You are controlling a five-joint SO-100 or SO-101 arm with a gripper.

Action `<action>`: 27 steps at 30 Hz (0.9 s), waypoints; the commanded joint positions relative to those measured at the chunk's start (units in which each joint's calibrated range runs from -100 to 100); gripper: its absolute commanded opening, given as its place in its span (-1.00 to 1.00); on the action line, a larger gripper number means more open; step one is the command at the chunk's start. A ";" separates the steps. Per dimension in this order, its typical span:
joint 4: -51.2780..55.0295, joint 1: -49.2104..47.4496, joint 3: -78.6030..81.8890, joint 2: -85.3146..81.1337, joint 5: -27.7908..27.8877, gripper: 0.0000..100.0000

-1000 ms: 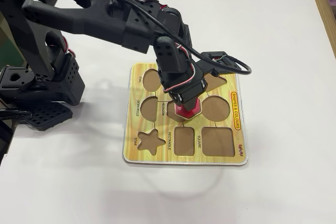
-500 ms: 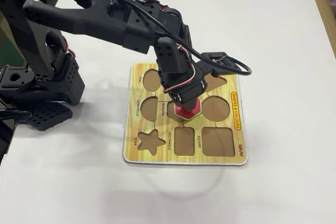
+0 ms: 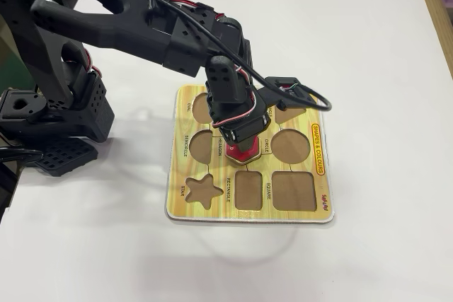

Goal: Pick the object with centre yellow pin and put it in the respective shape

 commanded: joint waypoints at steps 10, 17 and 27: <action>-0.93 -0.62 -0.63 -1.36 0.02 -0.98; -1.01 -0.53 -0.90 -0.69 -0.29 -0.98; -1.01 -0.62 -0.99 -0.52 -0.45 -0.98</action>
